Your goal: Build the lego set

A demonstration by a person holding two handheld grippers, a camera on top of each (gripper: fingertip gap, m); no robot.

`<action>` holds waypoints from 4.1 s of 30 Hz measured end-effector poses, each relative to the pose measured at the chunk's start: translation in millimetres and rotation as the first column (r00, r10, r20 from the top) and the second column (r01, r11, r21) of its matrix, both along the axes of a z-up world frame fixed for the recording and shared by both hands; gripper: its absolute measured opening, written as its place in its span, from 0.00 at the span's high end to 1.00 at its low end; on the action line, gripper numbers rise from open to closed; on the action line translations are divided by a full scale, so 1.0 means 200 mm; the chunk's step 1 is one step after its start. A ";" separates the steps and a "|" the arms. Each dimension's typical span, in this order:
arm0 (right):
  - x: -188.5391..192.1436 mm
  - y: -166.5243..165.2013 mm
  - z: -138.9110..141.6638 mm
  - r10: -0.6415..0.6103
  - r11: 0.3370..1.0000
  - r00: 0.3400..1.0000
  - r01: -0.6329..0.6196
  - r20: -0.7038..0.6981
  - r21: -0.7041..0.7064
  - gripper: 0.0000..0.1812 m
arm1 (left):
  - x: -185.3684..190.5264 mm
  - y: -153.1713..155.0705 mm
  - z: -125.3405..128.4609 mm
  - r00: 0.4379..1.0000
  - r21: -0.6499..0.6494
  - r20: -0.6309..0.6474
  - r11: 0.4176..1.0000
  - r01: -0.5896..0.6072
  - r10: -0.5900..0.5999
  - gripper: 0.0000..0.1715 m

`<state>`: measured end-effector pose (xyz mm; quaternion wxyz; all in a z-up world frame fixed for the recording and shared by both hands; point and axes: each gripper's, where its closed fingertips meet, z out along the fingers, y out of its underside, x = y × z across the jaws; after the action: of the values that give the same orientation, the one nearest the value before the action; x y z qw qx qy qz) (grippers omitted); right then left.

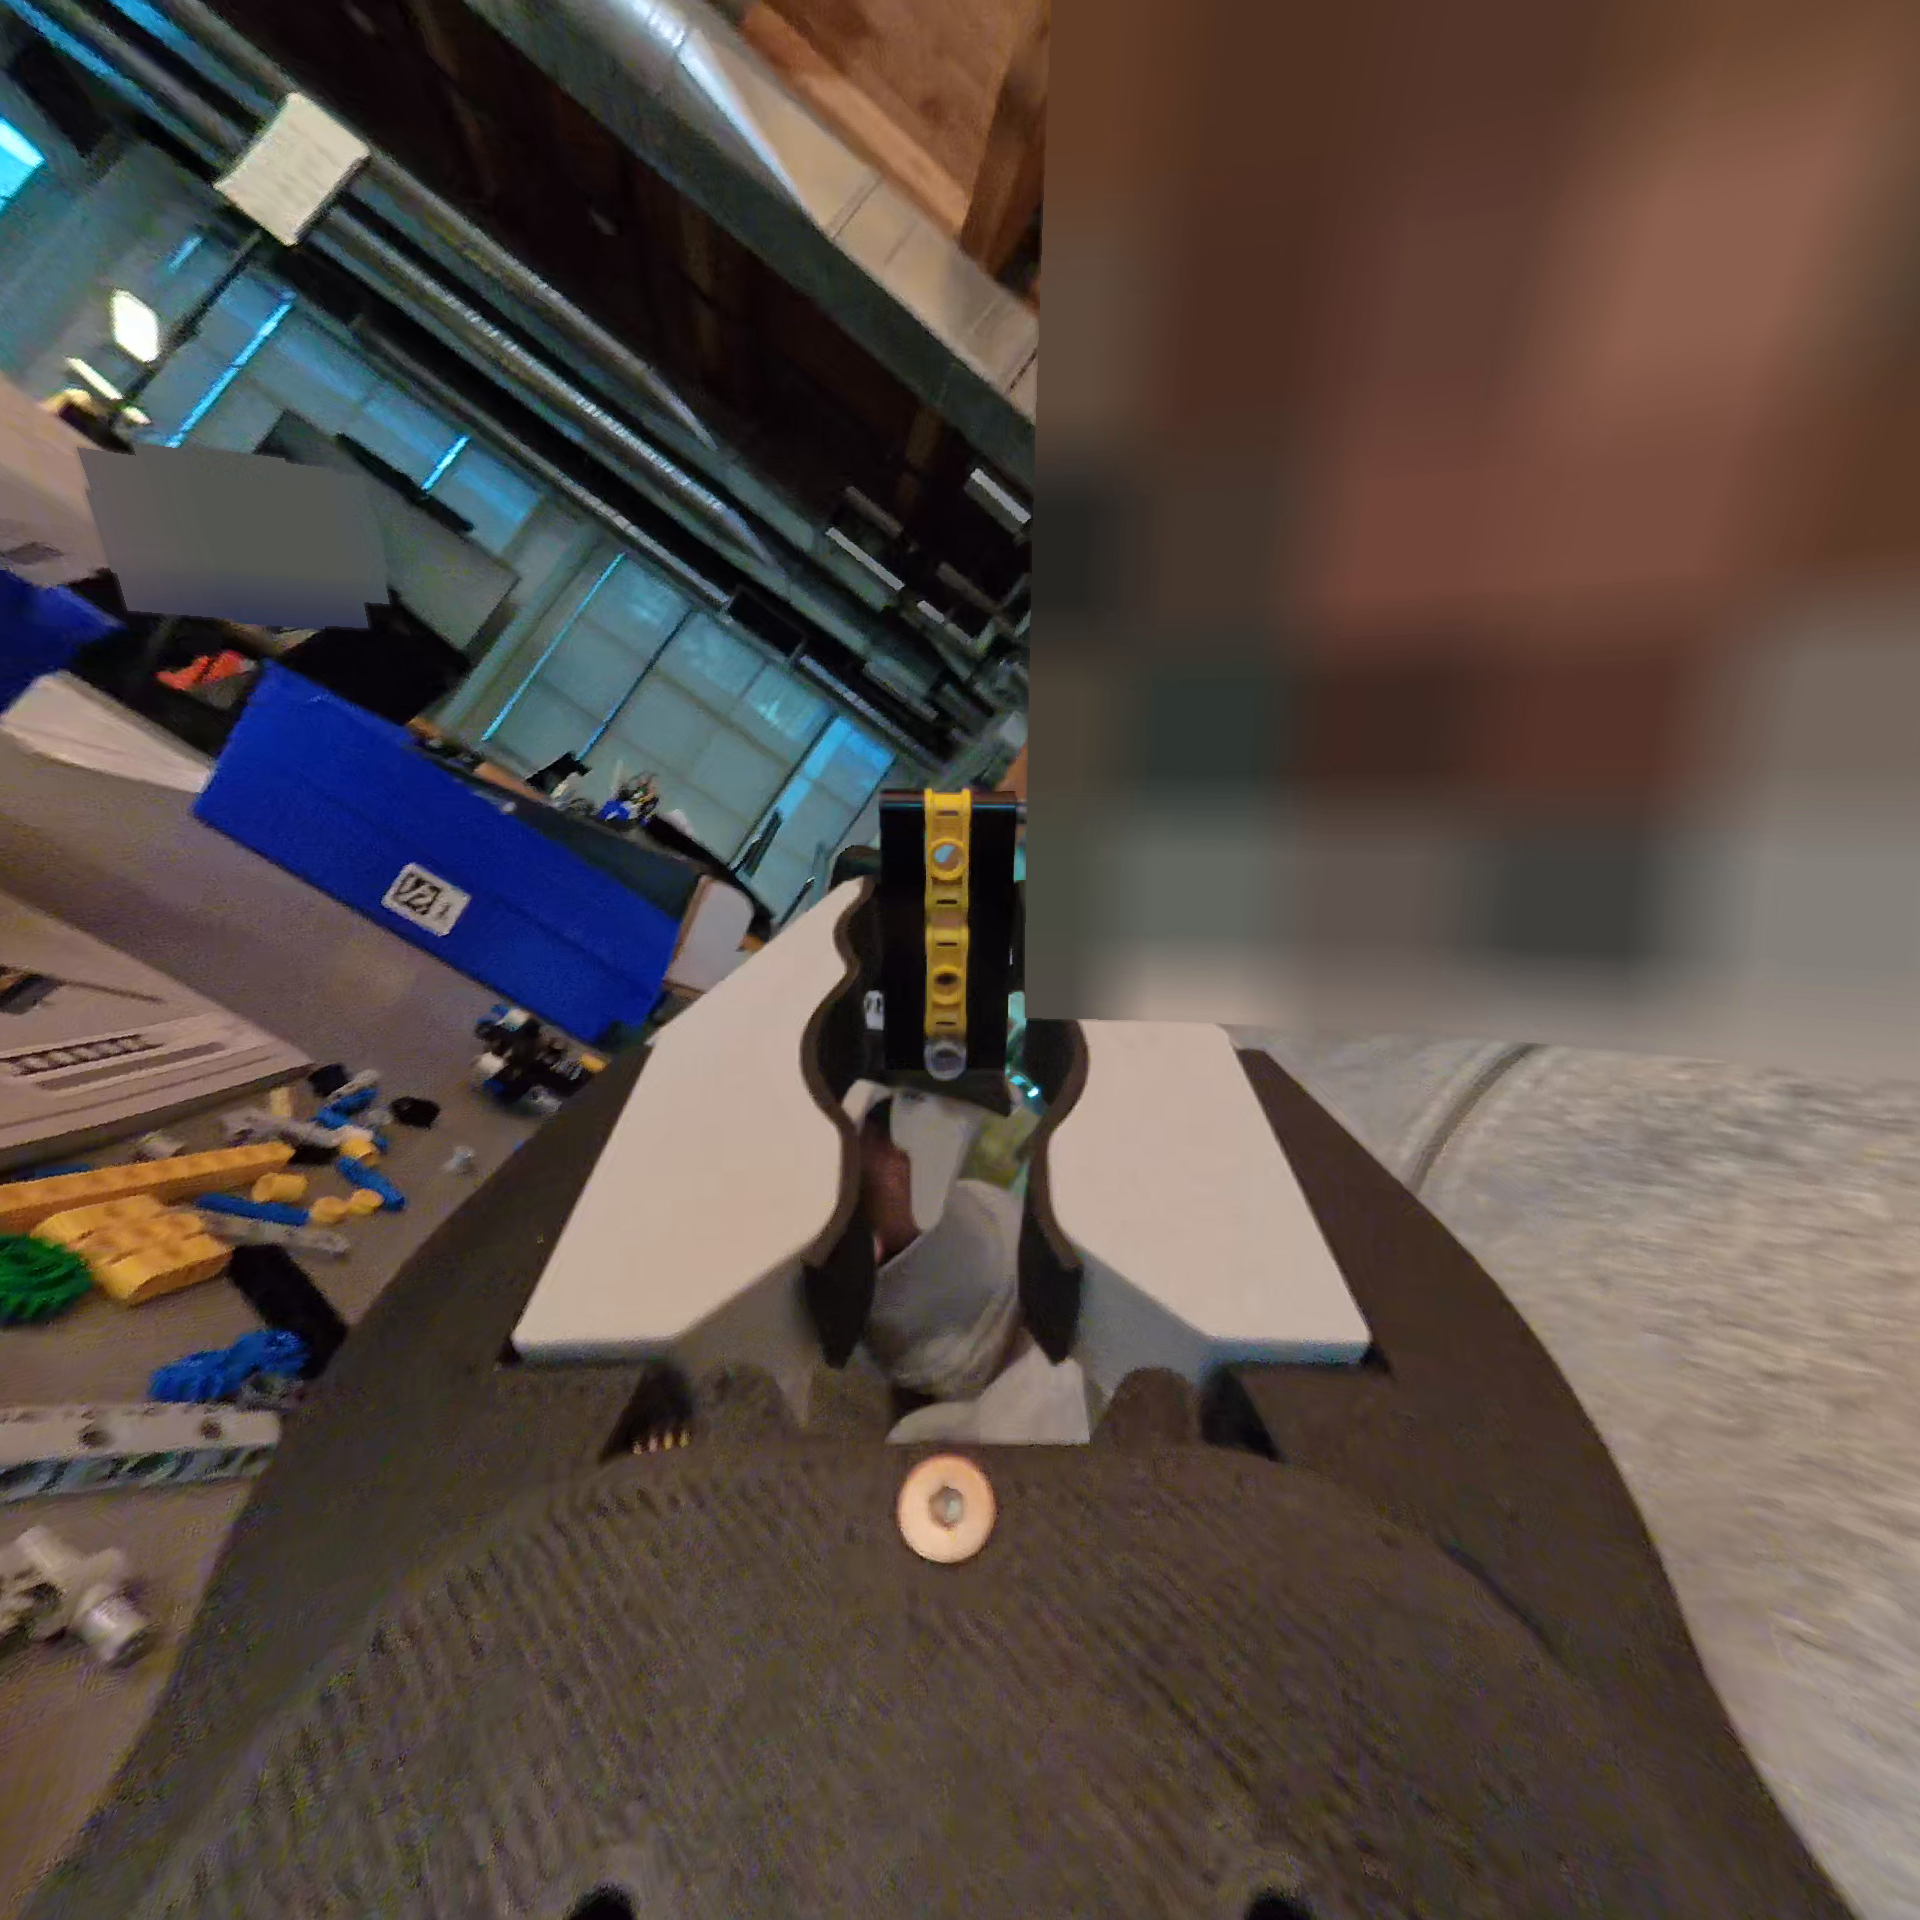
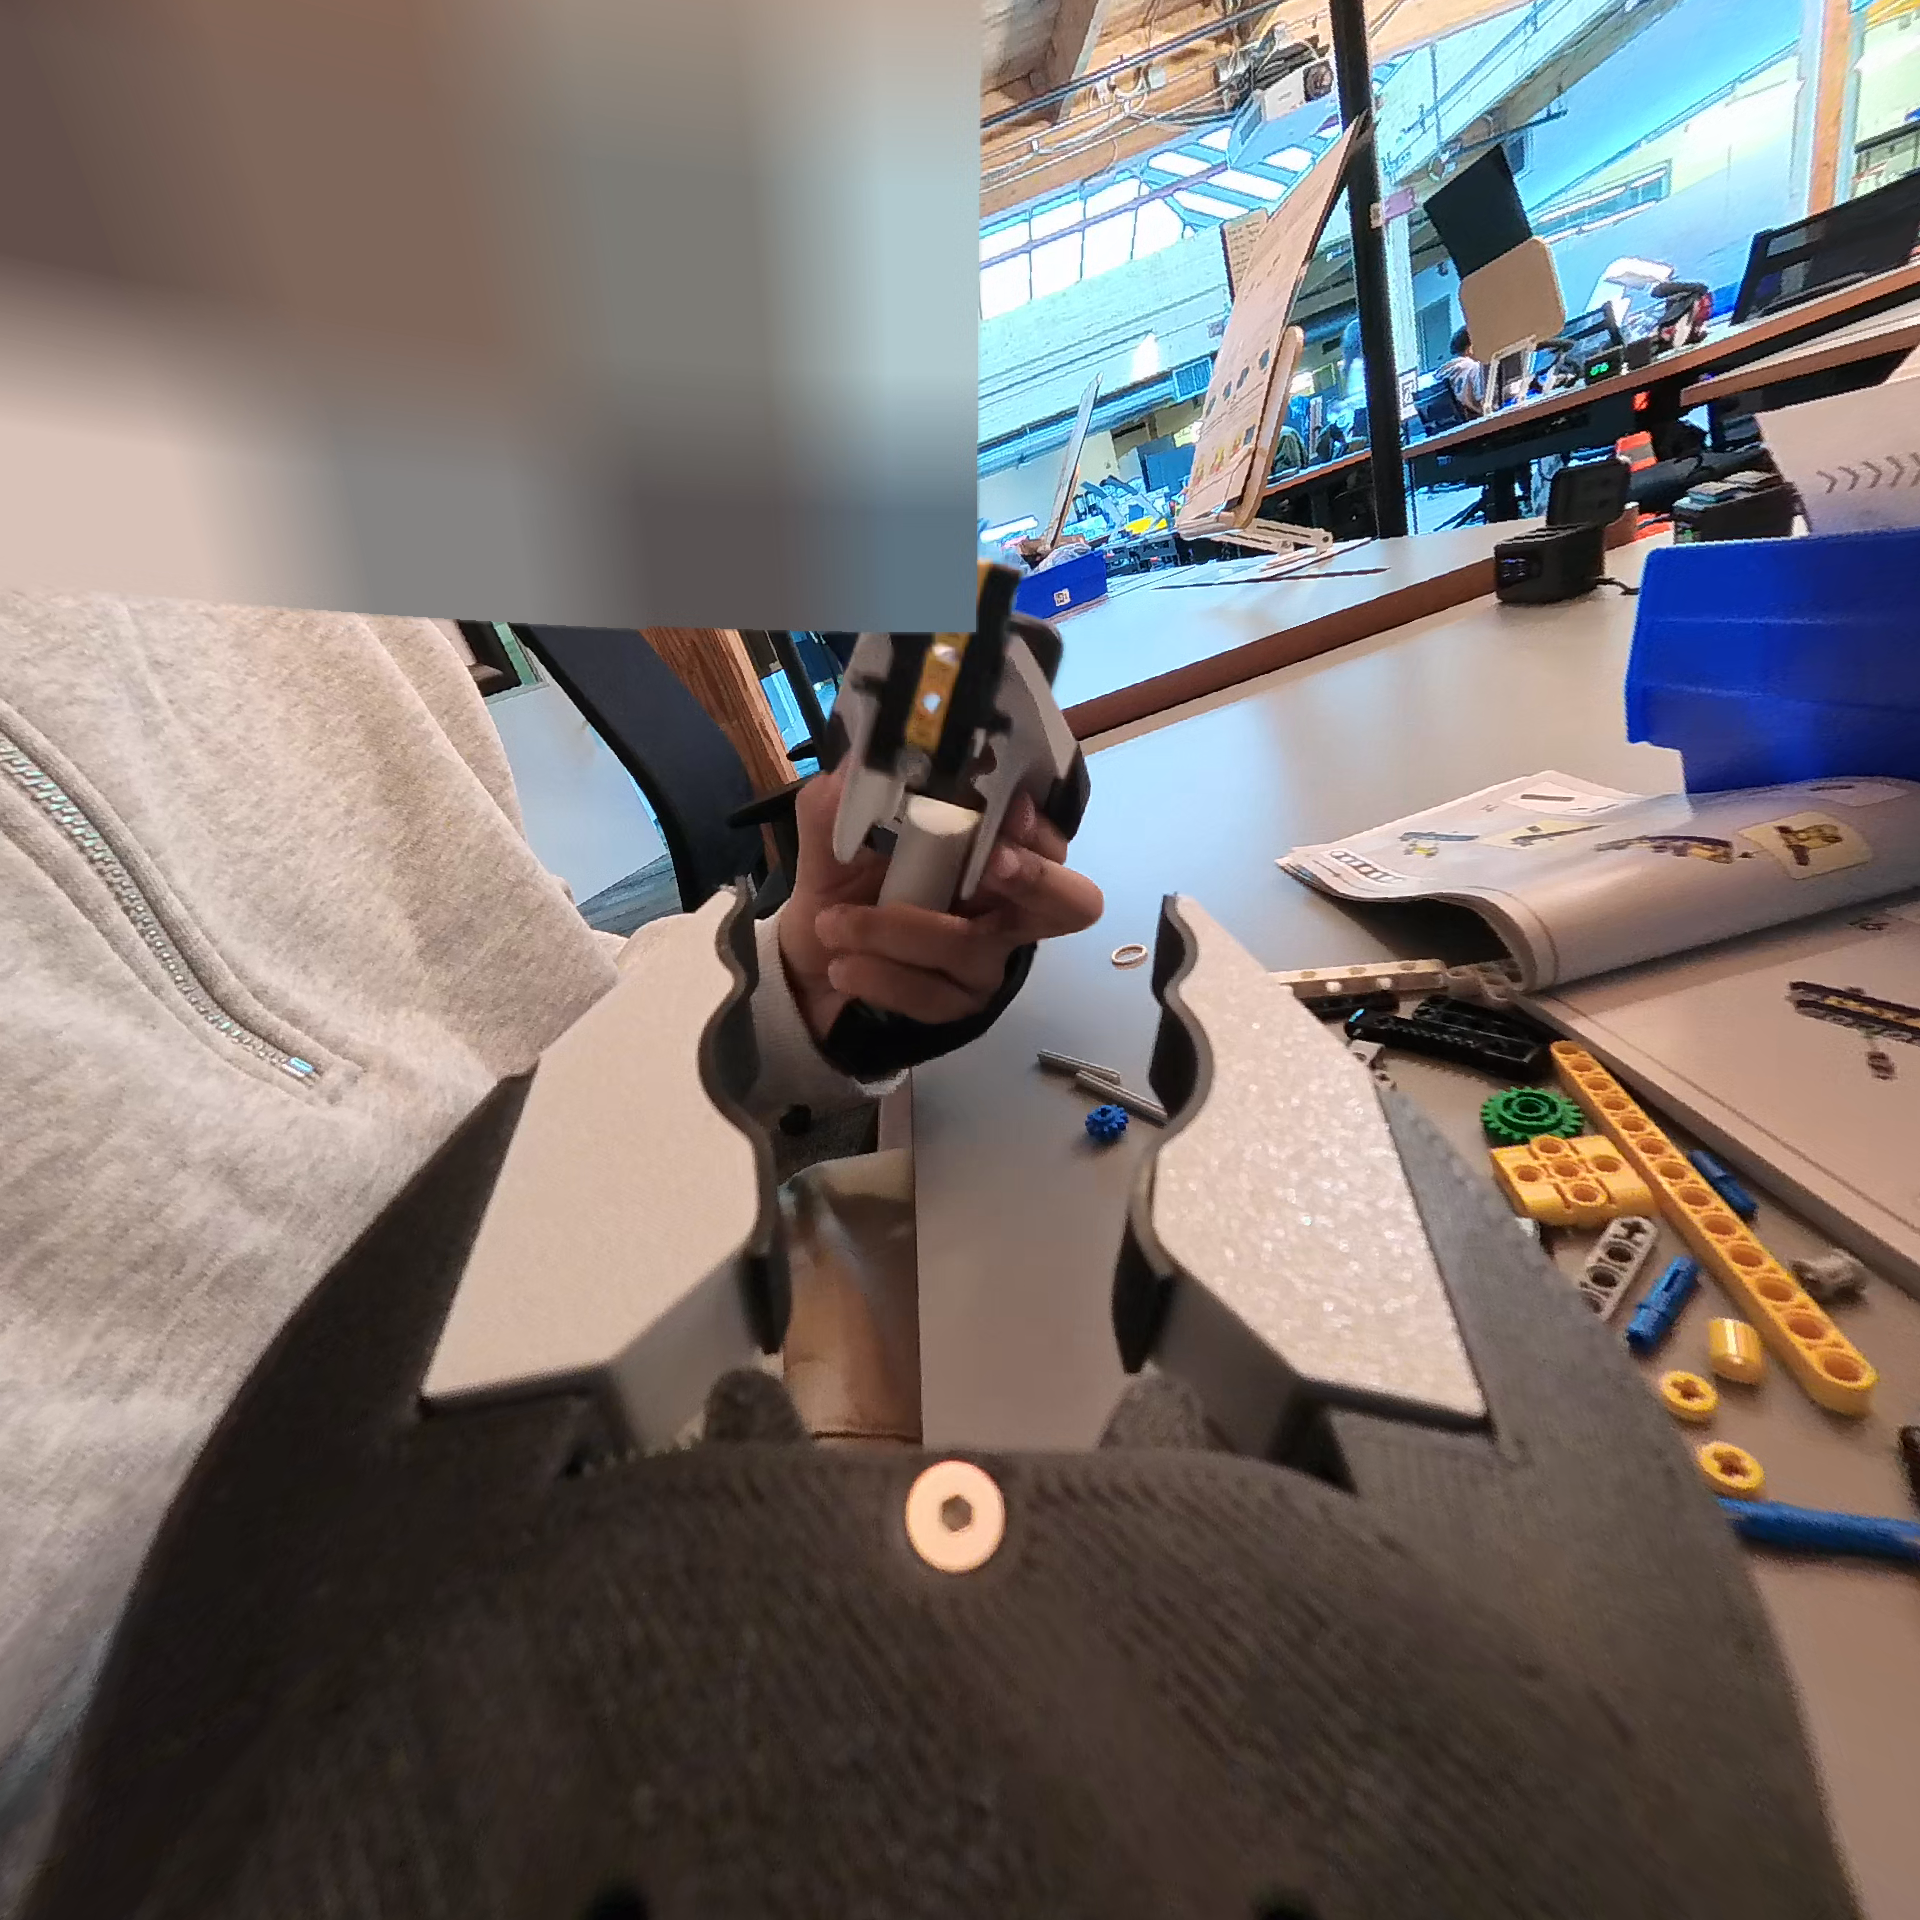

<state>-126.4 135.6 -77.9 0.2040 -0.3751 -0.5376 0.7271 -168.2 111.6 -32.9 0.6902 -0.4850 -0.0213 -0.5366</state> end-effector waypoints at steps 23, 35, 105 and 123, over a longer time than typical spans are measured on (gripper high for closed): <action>0.06 -0.11 0.08 0.050 0.997 0.993 -0.044 -0.104 0.060 0.50 | 0.30 0.13 -0.29 0.784 -0.146 -0.620 0.978 -0.146 0.025 0.87; 0.08 -0.14 0.08 0.096 0.994 0.989 -0.089 -0.113 0.066 0.57 | 0.31 0.12 -0.29 0.774 -0.142 -0.633 0.979 -0.146 0.024 0.87; 0.13 -0.22 -0.10 0.190 0.946 0.981 -0.195 0.045 0.258 0.55 | 0.39 0.09 -0.45 0.694 -0.306 -0.697 0.950 -0.060 -0.180 0.87; 0.10 -0.17 -0.08 0.162 0.965 0.985 -0.171 0.064 0.198 0.63 | 0.37 0.11 -0.44 0.693 -0.293 -0.706 0.951 -0.100 -0.145 0.87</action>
<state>-105.5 101.6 -94.8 0.1666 -0.3229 -0.6434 0.6738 -94.1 133.1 -120.9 0.5517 -0.7580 0.1728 -0.3020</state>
